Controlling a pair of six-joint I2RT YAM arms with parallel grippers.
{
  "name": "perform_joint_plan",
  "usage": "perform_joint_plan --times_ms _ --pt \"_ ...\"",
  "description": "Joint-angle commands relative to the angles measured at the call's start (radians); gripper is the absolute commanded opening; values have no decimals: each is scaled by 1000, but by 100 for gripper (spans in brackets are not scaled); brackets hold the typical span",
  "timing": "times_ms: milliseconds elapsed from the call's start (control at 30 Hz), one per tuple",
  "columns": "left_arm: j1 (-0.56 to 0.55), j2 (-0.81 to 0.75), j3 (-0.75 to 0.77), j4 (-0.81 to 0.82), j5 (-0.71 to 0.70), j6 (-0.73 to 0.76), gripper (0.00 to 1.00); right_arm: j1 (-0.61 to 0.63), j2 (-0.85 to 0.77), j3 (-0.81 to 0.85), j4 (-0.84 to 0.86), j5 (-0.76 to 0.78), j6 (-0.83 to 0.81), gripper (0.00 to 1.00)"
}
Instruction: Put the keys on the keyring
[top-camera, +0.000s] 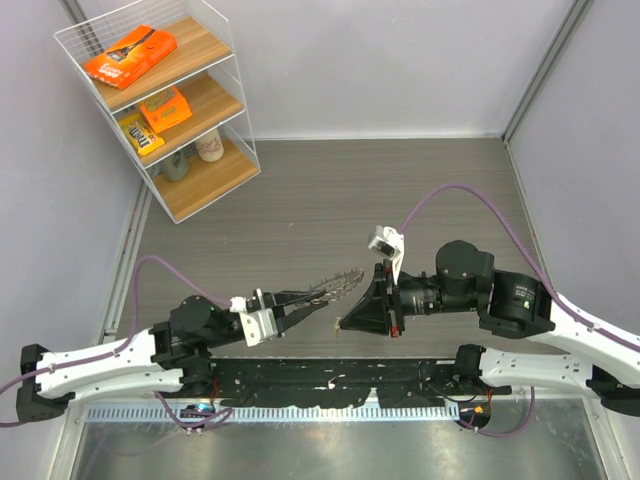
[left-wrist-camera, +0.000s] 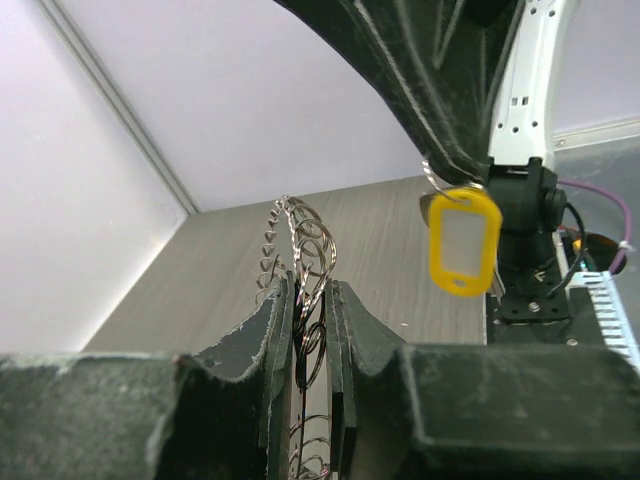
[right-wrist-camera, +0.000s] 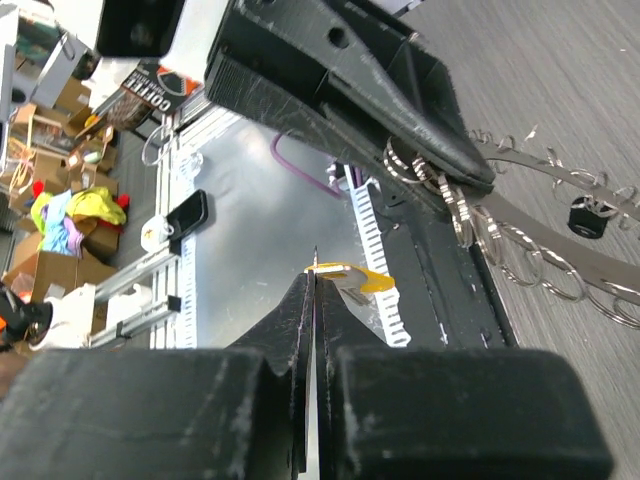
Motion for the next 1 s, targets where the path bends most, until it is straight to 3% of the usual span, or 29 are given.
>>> perform_joint_plan --times_ms 0,400,967 --pt "-1 -6 -10 171 19 122 0 9 16 71 21 104 68 6" --pt "-26 17 -47 266 57 198 0 10 69 136 -26 223 110 6" --pt "-40 16 -59 308 45 238 0 27 108 156 -51 245 127 5"
